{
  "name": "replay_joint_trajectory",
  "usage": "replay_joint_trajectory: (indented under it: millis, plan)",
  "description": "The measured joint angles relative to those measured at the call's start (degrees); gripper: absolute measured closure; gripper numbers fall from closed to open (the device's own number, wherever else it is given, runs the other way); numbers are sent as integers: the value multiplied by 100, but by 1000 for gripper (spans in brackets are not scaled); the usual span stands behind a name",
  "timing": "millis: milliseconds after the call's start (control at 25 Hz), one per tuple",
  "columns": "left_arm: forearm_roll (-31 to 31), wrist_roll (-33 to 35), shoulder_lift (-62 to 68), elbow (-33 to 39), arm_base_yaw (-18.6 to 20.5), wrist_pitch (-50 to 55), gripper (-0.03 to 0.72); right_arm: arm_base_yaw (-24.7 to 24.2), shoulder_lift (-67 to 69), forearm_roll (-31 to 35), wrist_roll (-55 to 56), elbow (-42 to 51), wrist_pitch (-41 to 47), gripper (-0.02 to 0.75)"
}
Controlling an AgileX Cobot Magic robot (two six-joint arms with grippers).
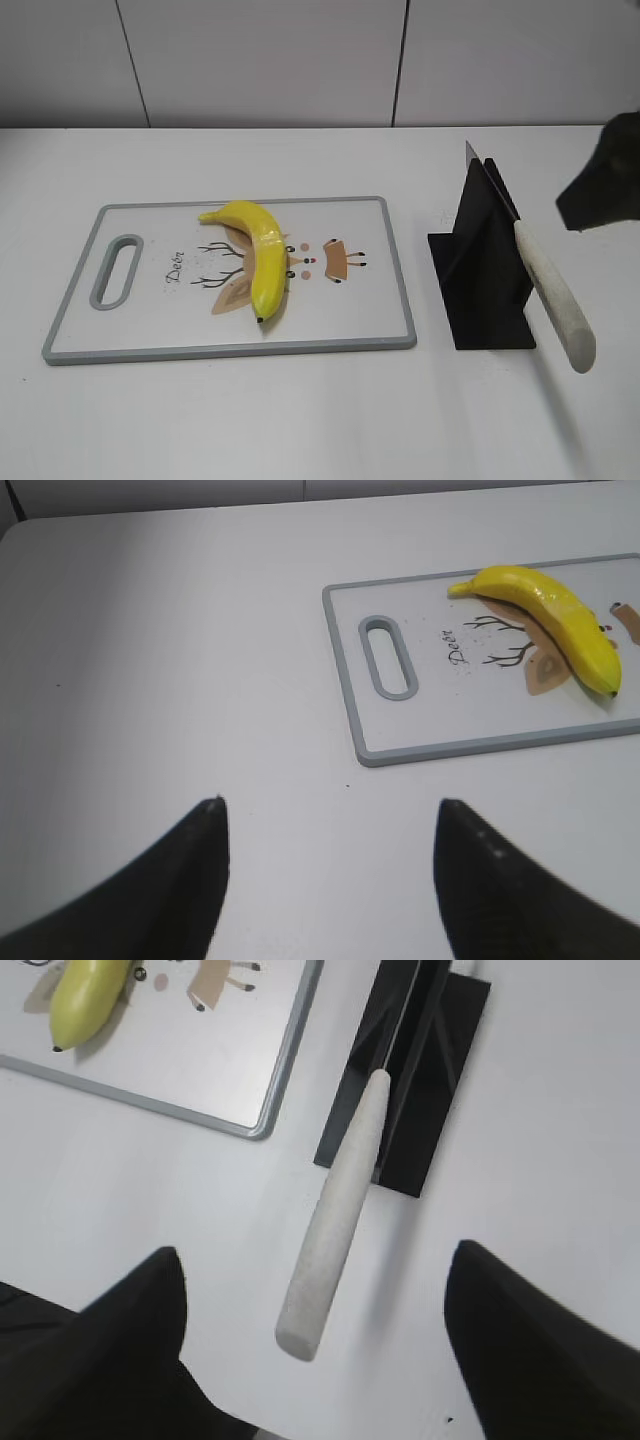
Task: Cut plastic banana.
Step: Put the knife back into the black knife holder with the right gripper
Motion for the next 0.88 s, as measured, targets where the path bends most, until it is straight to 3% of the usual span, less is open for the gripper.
replay_joint_trajectory:
  millis: [440, 880]
  plan:
    - [0, 7, 0, 0, 0, 0, 108, 0, -2917, -62, -516, 2047, -603, 146]
    - [0, 20, 0, 0, 0, 0, 119, 0, -5245, -224, -530, 2580, -284, 148]
